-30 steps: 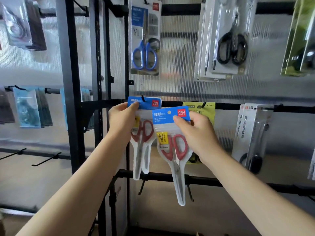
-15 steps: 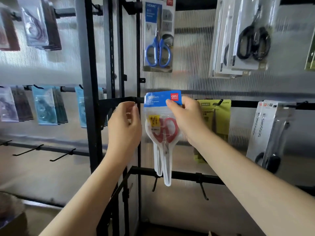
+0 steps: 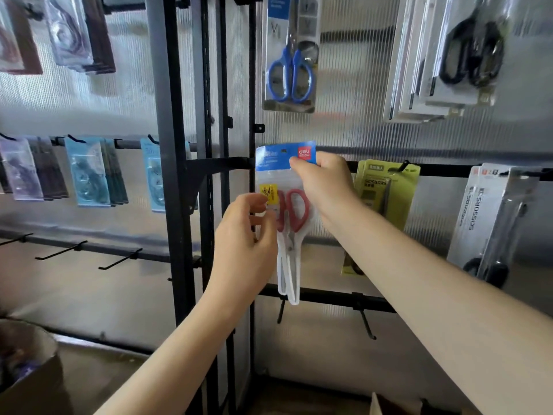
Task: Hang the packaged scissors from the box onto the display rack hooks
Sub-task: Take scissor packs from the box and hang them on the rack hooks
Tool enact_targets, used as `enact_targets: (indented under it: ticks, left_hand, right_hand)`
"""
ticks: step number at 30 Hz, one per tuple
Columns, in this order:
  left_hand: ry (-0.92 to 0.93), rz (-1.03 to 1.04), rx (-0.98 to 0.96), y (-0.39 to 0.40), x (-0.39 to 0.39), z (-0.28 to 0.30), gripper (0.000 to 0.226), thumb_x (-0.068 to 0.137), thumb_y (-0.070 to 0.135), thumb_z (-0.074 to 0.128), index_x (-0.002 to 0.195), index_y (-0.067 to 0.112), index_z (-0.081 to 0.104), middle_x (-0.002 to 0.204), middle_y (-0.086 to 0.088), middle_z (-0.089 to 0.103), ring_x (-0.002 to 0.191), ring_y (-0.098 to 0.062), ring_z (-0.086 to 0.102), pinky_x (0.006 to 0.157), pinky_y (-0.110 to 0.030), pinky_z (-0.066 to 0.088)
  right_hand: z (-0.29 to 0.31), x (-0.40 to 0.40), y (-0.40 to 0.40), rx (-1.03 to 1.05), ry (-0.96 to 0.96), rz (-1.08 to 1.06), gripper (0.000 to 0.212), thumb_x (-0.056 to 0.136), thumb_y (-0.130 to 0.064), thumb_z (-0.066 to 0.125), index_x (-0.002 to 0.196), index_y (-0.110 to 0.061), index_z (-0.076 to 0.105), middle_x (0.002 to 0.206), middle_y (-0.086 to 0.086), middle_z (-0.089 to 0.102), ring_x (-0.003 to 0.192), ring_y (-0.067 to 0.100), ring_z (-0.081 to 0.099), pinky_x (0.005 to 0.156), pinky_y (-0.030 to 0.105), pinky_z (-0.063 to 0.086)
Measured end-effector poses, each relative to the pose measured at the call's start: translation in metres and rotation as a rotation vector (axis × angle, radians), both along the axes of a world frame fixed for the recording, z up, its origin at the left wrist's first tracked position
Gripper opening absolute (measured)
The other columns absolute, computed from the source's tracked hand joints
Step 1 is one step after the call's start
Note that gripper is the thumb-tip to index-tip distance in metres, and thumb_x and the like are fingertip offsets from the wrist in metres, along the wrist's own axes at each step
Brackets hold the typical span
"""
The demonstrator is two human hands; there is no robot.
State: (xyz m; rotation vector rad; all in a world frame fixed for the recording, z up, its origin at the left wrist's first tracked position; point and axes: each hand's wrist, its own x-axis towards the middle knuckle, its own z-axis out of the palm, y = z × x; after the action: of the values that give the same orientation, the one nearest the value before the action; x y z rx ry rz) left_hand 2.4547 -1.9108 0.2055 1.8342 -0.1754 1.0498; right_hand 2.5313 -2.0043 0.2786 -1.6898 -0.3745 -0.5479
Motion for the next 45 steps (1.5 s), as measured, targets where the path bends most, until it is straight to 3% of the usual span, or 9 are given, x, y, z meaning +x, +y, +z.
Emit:
enact_targets:
  ticks: [6, 14, 19, 25, 30, 34, 39, 42, 45]
  left_hand:
    - [-0.024, 0.034, 0.095, -0.004, 0.002, -0.009, 0.017, 0.093, 0.019, 0.053, 0.098, 0.035, 0.049, 0.103, 0.011, 0.057, 0.092, 0.005, 0.055, 0.073, -0.008, 0.047]
    - [0.015, 0.138, 0.231, -0.001, 0.005, -0.018, 0.025, 0.092, 0.02, 0.054, 0.117, 0.017, 0.054, 0.109, 0.012, 0.05, 0.094, -0.001, 0.049, 0.072, -0.005, 0.04]
    - [-0.01, 0.3, 0.456, 0.002, 0.012, -0.029, 0.029, 0.086, 0.026, 0.051, 0.11, 0.012, 0.059, 0.106, -0.004, 0.061, 0.095, -0.025, 0.056, 0.076, -0.038, 0.047]
    - [0.045, 0.359, 0.584, 0.002, 0.014, -0.041, 0.028, 0.085, 0.023, 0.059, 0.11, 0.011, 0.061, 0.106, -0.006, 0.063, 0.093, -0.03, 0.058, 0.073, -0.036, 0.041]
    - [0.099, 0.363, 0.637, -0.008, 0.014, -0.049, 0.029, 0.086, 0.027, 0.054, 0.11, 0.013, 0.061, 0.107, -0.006, 0.063, 0.099, -0.032, 0.056, 0.076, -0.039, 0.041]
    - [0.136, 0.323, 0.661, -0.028, 0.013, -0.06, 0.033, 0.091, 0.029, 0.056, 0.121, 0.016, 0.056, 0.12, -0.003, 0.056, 0.113, -0.027, 0.048, 0.088, -0.039, 0.038]
    - [0.161, 0.26, 0.761, -0.073, 0.015, -0.103, 0.03, 0.086, 0.027, 0.061, 0.113, 0.014, 0.06, 0.112, -0.007, 0.06, 0.104, -0.032, 0.053, 0.081, -0.041, 0.042]
    - [0.216, 0.169, 0.845, -0.112, 0.015, -0.147, 0.031, 0.08, 0.025, 0.067, 0.108, 0.012, 0.062, 0.107, -0.01, 0.061, 0.096, -0.036, 0.056, 0.074, -0.042, 0.045]
    - [0.322, 0.052, 0.904, -0.157, 0.01, -0.192, 0.034, 0.087, 0.028, 0.059, 0.118, 0.016, 0.057, 0.12, -0.007, 0.056, 0.109, -0.033, 0.052, 0.085, -0.042, 0.042]
  right_hand:
    - [0.004, 0.002, 0.005, 0.045, 0.033, 0.011, 0.033, 0.084, -0.022, 0.06, 0.095, 0.009, 0.062, 0.097, 0.025, 0.066, 0.094, 0.04, 0.064, 0.077, 0.042, 0.056]
    - [0.005, 0.0, 0.001, 0.016, 0.033, -0.023, 0.022, 0.086, -0.018, 0.059, 0.093, 0.002, 0.065, 0.096, 0.016, 0.07, 0.092, 0.032, 0.066, 0.081, 0.048, 0.055]
    - [-0.002, 0.011, -0.003, -0.013, 0.041, -0.058, 0.013, 0.086, -0.022, 0.062, 0.083, -0.009, 0.065, 0.087, 0.009, 0.067, 0.085, 0.026, 0.066, 0.065, 0.031, 0.048]
    - [-0.012, 0.023, -0.005, -0.045, 0.035, -0.082, 0.02, 0.087, -0.028, 0.062, 0.072, -0.015, 0.06, 0.072, 0.003, 0.059, 0.072, 0.022, 0.058, 0.06, 0.03, 0.042]
    - [-0.037, 0.02, -0.017, -0.11, 0.003, -0.128, 0.027, 0.088, -0.038, 0.062, 0.085, -0.012, 0.069, 0.077, 0.0, 0.064, 0.074, 0.016, 0.06, 0.058, 0.023, 0.041]
    - [-0.073, 0.001, -0.048, -0.192, -0.095, -0.198, 0.027, 0.088, -0.042, 0.059, 0.091, -0.017, 0.067, 0.082, -0.006, 0.064, 0.077, 0.009, 0.059, 0.061, 0.023, 0.045]
    - [-0.173, -0.034, -0.126, -0.522, -0.256, -0.272, 0.024, 0.089, -0.036, 0.06, 0.098, -0.015, 0.067, 0.09, -0.003, 0.065, 0.085, 0.013, 0.06, 0.073, 0.03, 0.048]
    - [-0.242, -0.049, -0.188, -0.704, -0.192, -0.35, 0.029, 0.085, -0.035, 0.058, 0.098, -0.012, 0.069, 0.089, 0.0, 0.066, 0.085, 0.019, 0.061, 0.073, 0.029, 0.045]
    - [-0.304, -0.065, -0.25, -0.875, -0.06, -0.407, 0.031, 0.083, -0.036, 0.059, 0.096, -0.01, 0.07, 0.085, 0.001, 0.066, 0.081, 0.024, 0.061, 0.071, 0.031, 0.045]
